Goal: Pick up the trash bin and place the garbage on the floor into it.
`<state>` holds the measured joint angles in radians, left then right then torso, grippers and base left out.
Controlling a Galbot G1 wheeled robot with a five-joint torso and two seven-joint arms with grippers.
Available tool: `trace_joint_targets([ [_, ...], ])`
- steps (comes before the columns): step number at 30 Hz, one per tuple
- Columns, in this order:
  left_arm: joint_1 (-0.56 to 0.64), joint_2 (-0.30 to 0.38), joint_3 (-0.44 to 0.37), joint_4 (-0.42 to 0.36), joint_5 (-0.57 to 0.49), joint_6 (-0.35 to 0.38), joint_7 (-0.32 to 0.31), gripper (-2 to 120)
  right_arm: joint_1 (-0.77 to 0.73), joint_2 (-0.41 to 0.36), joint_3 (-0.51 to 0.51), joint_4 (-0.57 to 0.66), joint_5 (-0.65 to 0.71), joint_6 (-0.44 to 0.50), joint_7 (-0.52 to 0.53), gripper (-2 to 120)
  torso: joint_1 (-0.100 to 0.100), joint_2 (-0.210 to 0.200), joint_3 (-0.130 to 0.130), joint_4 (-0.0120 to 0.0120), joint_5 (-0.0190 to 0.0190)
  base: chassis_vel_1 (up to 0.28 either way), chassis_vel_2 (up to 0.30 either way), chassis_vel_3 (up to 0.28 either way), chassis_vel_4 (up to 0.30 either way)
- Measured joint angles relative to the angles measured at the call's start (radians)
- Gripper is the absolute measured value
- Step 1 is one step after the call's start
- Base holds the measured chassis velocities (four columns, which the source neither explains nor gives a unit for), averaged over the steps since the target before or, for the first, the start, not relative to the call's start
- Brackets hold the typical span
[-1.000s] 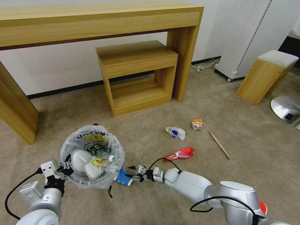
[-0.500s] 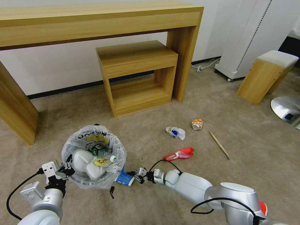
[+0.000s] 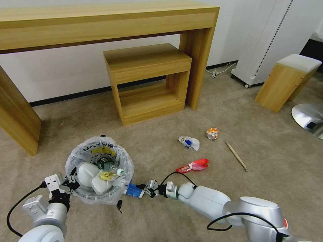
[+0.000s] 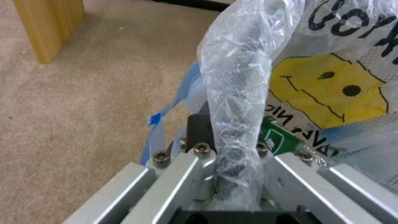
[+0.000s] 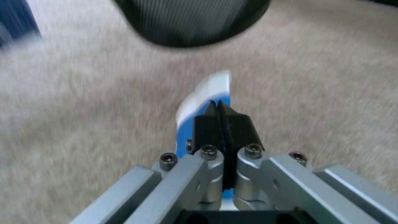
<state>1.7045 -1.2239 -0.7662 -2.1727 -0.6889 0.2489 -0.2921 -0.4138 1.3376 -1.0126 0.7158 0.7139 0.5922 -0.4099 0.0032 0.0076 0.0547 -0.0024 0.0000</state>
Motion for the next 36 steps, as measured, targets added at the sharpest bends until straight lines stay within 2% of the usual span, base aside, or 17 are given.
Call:
trace_joint_targets([
  [1,0.000,0.000,0.000,0.000,0.000,0.000,0.000,1,0.000,0.000,0.000,0.000,0.000,0.000,0.000,0,0.000,0.000,0.000,0.0000,0.0000,0.000,0.000,0.000,0.000],
  [3,-0.008,0.003,0.000,0.015,-0.001,0.000,0.000,1,0.005,-0.061,0.013,0.113,0.020,-0.016,0.018,0,0.000,0.000,0.000,0.0000,0.0002,0.000,0.000,0.000,0.000],
  [4,-0.008,0.003,0.000,0.015,-0.001,0.000,0.000,1,0.005,-0.061,0.013,0.113,0.020,-0.016,0.018,0,0.000,0.000,0.000,0.0000,0.0002,0.000,0.000,0.000,0.000],
  [7,-0.016,0.002,0.005,0.031,0.002,0.000,0.000,1,0.003,-0.143,0.037,0.212,0.021,-0.032,0.046,0,0.000,0.000,0.000,-0.0003,-0.0001,0.000,0.000,0.000,0.000],
  [10,-0.018,-0.002,0.008,0.040,0.007,0.000,0.000,1,-0.013,-0.171,0.058,0.223,0.003,-0.030,0.052,0,0.000,0.000,0.000,-0.0007,-0.0001,0.000,0.000,0.000,0.000],
  [13,-0.017,-0.006,0.011,0.043,0.012,-0.001,0.000,1,-0.024,-0.169,0.071,0.208,-0.010,-0.021,0.052,0,0.000,0.000,0.000,0.0001,0.0001,0.000,0.000,0.000,0.000],
  [15,-0.016,-0.011,0.011,0.041,0.014,-0.001,0.001,1,-0.026,-0.157,0.072,0.191,-0.014,-0.022,0.052,9,0.000,0.000,0.000,0.0000,0.0001,0.000,0.000,0.000,0.000],
  [18,-0.015,-0.014,0.012,0.037,0.014,-0.001,0.001,1,-0.025,-0.142,0.067,0.171,-0.015,-0.022,0.051,15,0.000,0.000,0.000,0.0000,0.0000,0.000,0.000,0.000,0.000],
  [19,-0.014,-0.014,0.012,0.036,0.015,-0.001,0.001,1,-0.024,-0.135,0.066,0.162,-0.016,-0.022,0.051,22,0.000,0.000,0.000,-0.0001,0.0000,0.000,0.000,0.000,0.000],
  [21,-0.014,-0.015,0.011,0.035,0.015,-0.001,0.001,1,-0.023,-0.127,0.064,0.151,-0.017,-0.022,0.050,24,0.000,0.000,0.000,-0.0001,0.0001,0.000,0.000,0.000,0.000],
  [22,-0.013,-0.016,0.011,0.032,0.015,-0.001,0.001,1,-0.020,-0.113,0.063,0.132,-0.018,-0.021,0.045,34,0.000,0.000,0.000,0.0000,0.0001,0.000,0.000,0.000,0.000],
  [27,-0.011,-0.019,0.010,0.026,0.015,-0.001,0.001,1,-0.012,-0.081,0.057,0.080,-0.020,-0.011,0.027,44,0.000,0.000,0.000,0.0002,0.0000,0.000,0.000,0.000,0.000],
  [30,-0.009,-0.021,0.009,0.020,0.015,-0.001,0.001,1,-0.005,-0.057,0.047,0.046,-0.021,-0.007,0.015,59,0.000,0.000,0.000,0.0000,0.0000,0.000,0.000,0.000,0.000],
  [31,-0.009,-0.021,0.009,0.020,0.015,-0.001,0.001,1,-0.005,-0.057,0.047,0.046,-0.021,-0.007,0.015,59,0.000,0.000,0.000,0.0000,0.0000,0.000,0.000,0.000,0.000],
  [32,-0.006,-0.024,0.008,0.014,0.015,-0.001,0.001,1,0.001,-0.043,0.037,0.024,-0.020,-0.005,0.009,69,0.000,0.000,0.000,0.0001,0.0000,0.000,0.000,0.000,0.000],
  [35,-0.005,-0.029,0.009,0.005,0.015,-0.001,0.001,1,0.003,-0.019,0.020,-0.020,-0.016,-0.001,-0.005,82,0.000,0.000,0.000,0.0000,0.0000,0.000,0.000,0.000,0.000],
  [36,-0.005,-0.029,0.009,0.005,0.015,-0.001,0.001,1,0.003,-0.019,0.020,-0.020,-0.016,-0.001,-0.005,82,0.000,0.000,0.000,0.0000,0.0000,0.000,0.000,0.000,0.000],
])
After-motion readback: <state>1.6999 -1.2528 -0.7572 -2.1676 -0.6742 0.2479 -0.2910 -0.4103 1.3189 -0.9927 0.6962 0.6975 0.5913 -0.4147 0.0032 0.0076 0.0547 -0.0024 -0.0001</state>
